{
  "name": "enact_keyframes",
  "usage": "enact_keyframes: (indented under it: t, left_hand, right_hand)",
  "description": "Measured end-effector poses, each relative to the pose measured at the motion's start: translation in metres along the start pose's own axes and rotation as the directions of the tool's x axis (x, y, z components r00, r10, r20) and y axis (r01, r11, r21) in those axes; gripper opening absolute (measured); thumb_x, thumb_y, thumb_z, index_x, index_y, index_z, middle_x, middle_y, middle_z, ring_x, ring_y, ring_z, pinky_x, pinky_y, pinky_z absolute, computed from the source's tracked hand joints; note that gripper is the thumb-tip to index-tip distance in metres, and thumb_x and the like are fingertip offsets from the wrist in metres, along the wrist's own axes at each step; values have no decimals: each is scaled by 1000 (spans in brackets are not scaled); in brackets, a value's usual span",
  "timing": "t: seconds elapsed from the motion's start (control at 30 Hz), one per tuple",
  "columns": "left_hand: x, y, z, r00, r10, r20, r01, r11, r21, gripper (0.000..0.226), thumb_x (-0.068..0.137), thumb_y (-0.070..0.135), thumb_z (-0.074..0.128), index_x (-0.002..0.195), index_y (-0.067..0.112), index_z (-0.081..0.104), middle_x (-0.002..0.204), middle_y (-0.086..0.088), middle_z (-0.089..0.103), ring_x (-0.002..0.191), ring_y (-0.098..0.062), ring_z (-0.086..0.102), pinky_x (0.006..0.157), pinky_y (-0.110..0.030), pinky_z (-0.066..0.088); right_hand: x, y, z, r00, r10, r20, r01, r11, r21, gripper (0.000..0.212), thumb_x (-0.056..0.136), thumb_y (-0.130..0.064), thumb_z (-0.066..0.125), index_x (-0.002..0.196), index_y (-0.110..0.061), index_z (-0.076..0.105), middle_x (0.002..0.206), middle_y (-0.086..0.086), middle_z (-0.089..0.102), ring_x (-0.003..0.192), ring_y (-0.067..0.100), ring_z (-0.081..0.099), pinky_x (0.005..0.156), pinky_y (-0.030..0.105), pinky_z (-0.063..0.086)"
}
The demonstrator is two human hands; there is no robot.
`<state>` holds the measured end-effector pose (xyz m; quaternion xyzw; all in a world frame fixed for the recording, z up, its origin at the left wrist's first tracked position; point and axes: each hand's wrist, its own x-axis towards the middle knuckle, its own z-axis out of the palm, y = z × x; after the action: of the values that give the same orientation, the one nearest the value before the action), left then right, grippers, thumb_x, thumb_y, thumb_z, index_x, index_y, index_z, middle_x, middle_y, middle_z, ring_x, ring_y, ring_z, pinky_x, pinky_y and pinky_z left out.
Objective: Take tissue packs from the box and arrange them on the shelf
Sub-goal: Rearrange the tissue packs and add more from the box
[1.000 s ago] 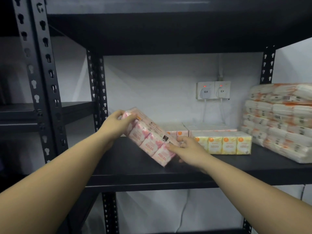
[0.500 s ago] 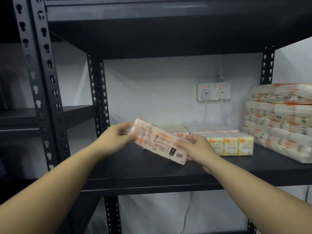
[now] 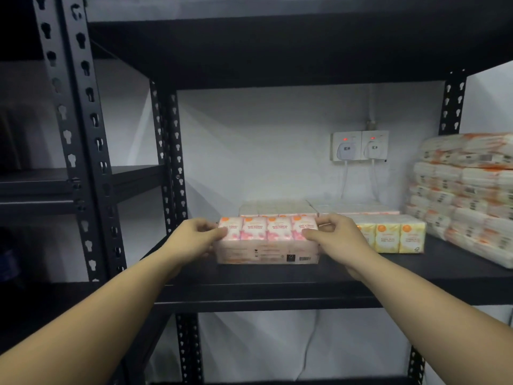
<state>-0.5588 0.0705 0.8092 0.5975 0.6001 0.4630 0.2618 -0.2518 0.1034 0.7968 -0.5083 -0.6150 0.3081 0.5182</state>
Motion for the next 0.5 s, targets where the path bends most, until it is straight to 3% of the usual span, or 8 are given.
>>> enact_keyframes:
  t: [0.13, 0.27, 0.37, 0.43, 0.5]
  left_hand:
    - [0, -8, -3, 997, 64, 44, -66, 997, 49, 33, 84, 23, 86, 111, 18, 68, 92, 2, 80, 85, -16, 78, 84, -39, 62]
    - [-6, -13, 4, 988, 118, 96, -134, 975, 179, 54, 82, 12, 85, 129, 22, 62, 101, 5, 77, 85, -3, 76, 76, -22, 58]
    - [-5, -11, 5, 989, 128, 69, -137, 976, 166, 51, 81, 37, 86, 125, 32, 61, 107, 11, 74, 93, -5, 73, 86, -29, 59]
    - [-4, -8, 8, 987, 152, 51, -160, 953, 259, 69, 78, 55, 83, 136, 29, 54, 122, 13, 65, 105, -8, 67, 90, -31, 57]
    - [-3, -4, 13, 964, 266, 26, -249, 858, 449, 90, 76, 70, 76, 149, 31, 43, 135, 10, 52, 117, -13, 58, 99, -34, 52]
  right_hand:
    - [-5, 4, -6, 999, -51, -8, 51, 999, 10, 45, 78, -17, 89, 114, -19, 61, 109, -2, 70, 95, 14, 69, 71, 27, 54]
    - [-11, 12, -8, 993, -96, 63, 105, 982, -156, 56, 81, -17, 87, 125, -26, 54, 110, -6, 63, 97, 9, 66, 71, 21, 52]
    - [-11, 15, -11, 990, -124, 59, 135, 964, -228, 50, 80, -24, 88, 123, -24, 63, 108, -7, 65, 99, 11, 68, 83, 28, 56]
    - [-10, 13, -13, 988, -135, 72, 148, 958, -246, 48, 80, -30, 88, 122, -26, 64, 108, -8, 66, 98, 8, 67, 81, 26, 55]
    - [-12, 10, -16, 983, -160, 90, 178, 947, -268, 47, 81, -38, 86, 122, -30, 63, 108, -12, 65, 100, 5, 65, 79, 23, 52]
